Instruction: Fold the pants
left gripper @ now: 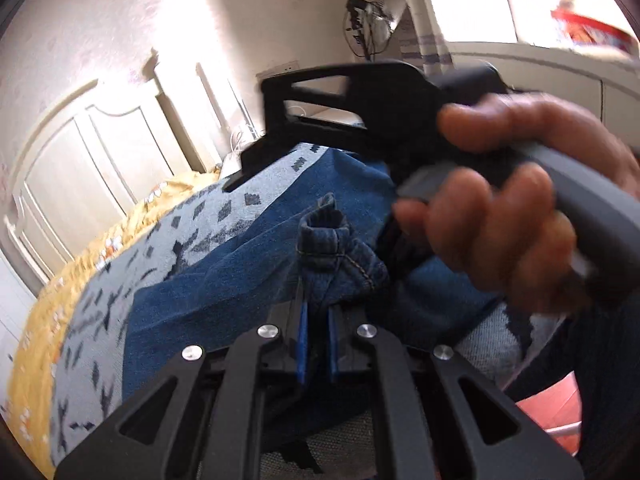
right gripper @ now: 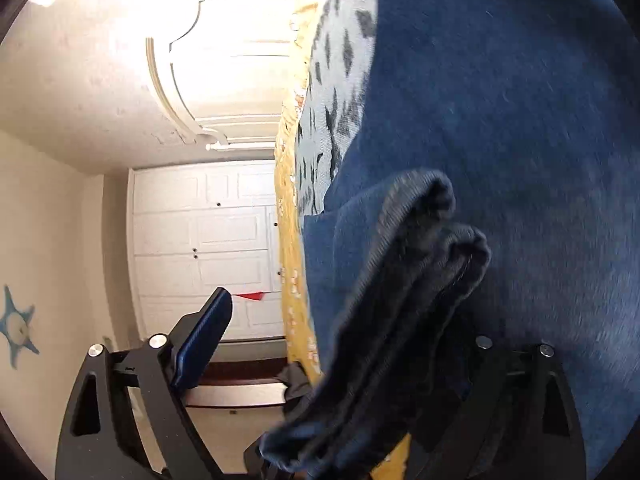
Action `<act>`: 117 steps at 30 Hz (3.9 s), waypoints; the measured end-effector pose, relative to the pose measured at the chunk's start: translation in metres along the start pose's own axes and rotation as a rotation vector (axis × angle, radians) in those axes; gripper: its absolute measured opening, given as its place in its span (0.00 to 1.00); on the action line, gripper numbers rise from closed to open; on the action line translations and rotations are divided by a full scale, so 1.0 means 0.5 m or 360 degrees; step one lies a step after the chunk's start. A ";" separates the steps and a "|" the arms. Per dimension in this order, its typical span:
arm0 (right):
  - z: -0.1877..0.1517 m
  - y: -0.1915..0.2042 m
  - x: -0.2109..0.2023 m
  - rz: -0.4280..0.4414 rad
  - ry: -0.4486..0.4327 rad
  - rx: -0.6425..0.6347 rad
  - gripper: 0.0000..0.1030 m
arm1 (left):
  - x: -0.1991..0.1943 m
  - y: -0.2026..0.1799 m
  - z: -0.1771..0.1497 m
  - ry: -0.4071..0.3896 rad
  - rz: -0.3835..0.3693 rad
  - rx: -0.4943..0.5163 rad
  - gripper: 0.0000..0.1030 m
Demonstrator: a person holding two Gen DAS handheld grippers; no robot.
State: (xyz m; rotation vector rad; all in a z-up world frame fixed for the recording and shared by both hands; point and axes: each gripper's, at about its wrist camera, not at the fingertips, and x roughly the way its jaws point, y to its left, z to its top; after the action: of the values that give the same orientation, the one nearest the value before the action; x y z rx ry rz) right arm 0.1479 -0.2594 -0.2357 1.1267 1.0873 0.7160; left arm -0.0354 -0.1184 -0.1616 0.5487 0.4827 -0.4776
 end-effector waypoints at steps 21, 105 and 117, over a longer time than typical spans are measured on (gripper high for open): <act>0.076 0.073 0.016 -0.0670 -0.0007 -0.0603 0.10 | 0.096 -0.145 -0.008 0.0009 0.0245 0.0583 0.11; -0.027 0.078 0.046 -0.1928 -0.0472 -0.1158 0.79 | 0.036 0.369 -0.269 0.0258 0.0041 -0.0958 0.46; -0.166 0.111 0.036 -0.1658 -0.0365 -0.1312 0.82 | 0.029 0.433 -0.269 0.0336 0.0139 -0.1180 0.61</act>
State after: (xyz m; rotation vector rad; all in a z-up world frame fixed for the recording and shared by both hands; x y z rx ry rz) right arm 0.0801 -0.1975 -0.1926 -0.1210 0.8770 0.1288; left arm 0.0529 0.1193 -0.1894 -0.0981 0.7846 -0.1307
